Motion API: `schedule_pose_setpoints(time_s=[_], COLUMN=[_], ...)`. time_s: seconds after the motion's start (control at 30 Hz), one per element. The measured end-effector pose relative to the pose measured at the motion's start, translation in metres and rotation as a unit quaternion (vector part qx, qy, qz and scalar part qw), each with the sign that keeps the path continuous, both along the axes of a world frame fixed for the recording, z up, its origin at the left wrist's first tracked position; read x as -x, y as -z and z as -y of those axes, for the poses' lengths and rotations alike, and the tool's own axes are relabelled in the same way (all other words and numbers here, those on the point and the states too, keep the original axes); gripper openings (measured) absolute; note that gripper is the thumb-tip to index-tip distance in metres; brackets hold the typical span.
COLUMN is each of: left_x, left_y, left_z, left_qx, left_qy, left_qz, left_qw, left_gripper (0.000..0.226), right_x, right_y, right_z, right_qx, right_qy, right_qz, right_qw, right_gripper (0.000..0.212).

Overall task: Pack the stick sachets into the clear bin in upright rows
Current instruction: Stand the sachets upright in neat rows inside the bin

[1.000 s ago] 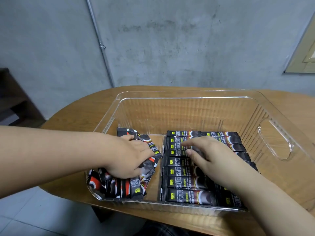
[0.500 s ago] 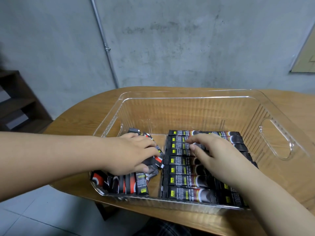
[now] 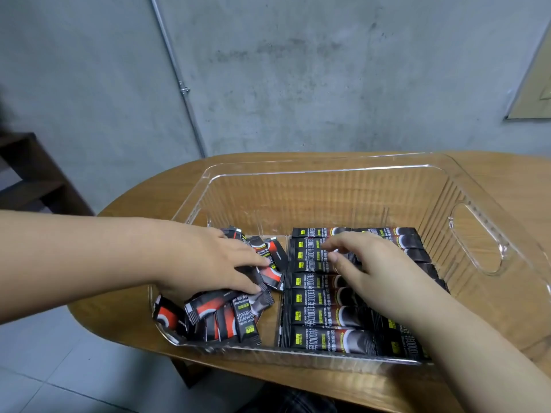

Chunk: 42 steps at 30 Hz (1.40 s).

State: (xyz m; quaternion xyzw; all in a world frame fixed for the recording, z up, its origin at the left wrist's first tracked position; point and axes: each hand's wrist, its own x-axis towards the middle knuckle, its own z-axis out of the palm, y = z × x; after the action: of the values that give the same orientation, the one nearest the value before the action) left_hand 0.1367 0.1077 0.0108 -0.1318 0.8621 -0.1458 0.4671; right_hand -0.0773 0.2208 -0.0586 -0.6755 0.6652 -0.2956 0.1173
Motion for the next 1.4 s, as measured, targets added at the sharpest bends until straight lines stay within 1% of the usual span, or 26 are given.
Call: schedule_pose_setpoints(time_s=[0.1, 0.17, 0.23, 0.3, 0.37, 0.47, 0.63, 0.8, 0.9, 1.0, 1.07, 1.13, 1.27, 1.4], left_x=[0.005, 0.008, 0.01, 0.01, 0.01, 0.011, 0.011, 0.012, 0.011, 0.011, 0.012, 0.015, 0.017, 0.015], left_y=[0.004, 0.002, -0.004, -0.009, -0.01, -0.006, 0.006, 0.02, 0.026, 0.027, 0.027, 0.028, 0.031, 0.037], left_z=[-0.003, -0.005, -0.006, -0.007, -0.008, -0.01, -0.003, 0.003, 0.006, 0.007, 0.006, 0.004, 0.001, -0.001], left_qx=[0.014, 0.01, 0.001, -0.01, -0.014, -0.003, 0.034, 0.032, 0.034, 0.025, 0.02, 0.023, 0.028, 0.032], left_qy=[0.035, 0.009, -0.032, -0.06, -0.059, -0.006, 0.14, 0.246, 0.258, 0.263, 0.254, 0.247, 0.233, 0.268], left_qz=[0.032, 0.067, 0.088, 0.092, 0.088, 0.068, 0.033, 0.006, 0.01, 0.001, 0.017, 0.032, 0.038, 0.013], left_qw=[0.999, 0.998, 0.996, 0.994, 0.994, 0.998, 0.989, 0.969, 0.966, 0.965, 0.967, 0.968, 0.971, 0.963], left_gripper=[0.086, 0.085, 0.089, 0.091, 0.092, 0.091, 0.091, 0.07, 0.065, 0.077, 0.085, 0.088, 0.082, 0.065], right_x=[0.0, 0.0, 0.0, 0.0, 0.0, 0.0, 0.0, 0.001, 0.001, 0.001, 0.002, 0.002, 0.002, 0.002], right_y=[0.0, 0.0, 0.001, 0.0, 0.0, 0.0, -0.001, 0.0, -0.001, -0.001, -0.001, -0.002, -0.001, -0.001], right_z=[0.0, 0.001, 0.001, 0.001, 0.0, 0.0, -0.001, 0.0, 0.0, -0.001, -0.001, -0.002, -0.001, -0.001], right_qx=[-0.001, 0.0, 0.0, 0.0, -0.001, -0.004, -0.006, -0.006, -0.011, -0.015, -0.017, -0.02, -0.028, -0.034], right_qy=[0.002, 0.004, 0.004, 0.004, 0.003, 0.003, 0.005, 0.005, 0.01, 0.01, 0.011, 0.014, 0.016, 0.019], right_qz=[0.004, 0.002, -0.005, -0.008, -0.006, -0.005, -0.001, -0.002, 0.007, 0.013, 0.016, 0.018, 0.018, 0.026], right_qw=[1.0, 1.0, 1.0, 1.0, 1.0, 1.0, 1.0, 1.0, 1.0, 1.0, 1.0, 1.0, 0.999, 0.999], right_gripper=[0.023, 0.022, 0.023, 0.023, 0.023, 0.023, 0.022, 0.021, 0.02, 0.019, 0.018, 0.017, 0.016, 0.017])
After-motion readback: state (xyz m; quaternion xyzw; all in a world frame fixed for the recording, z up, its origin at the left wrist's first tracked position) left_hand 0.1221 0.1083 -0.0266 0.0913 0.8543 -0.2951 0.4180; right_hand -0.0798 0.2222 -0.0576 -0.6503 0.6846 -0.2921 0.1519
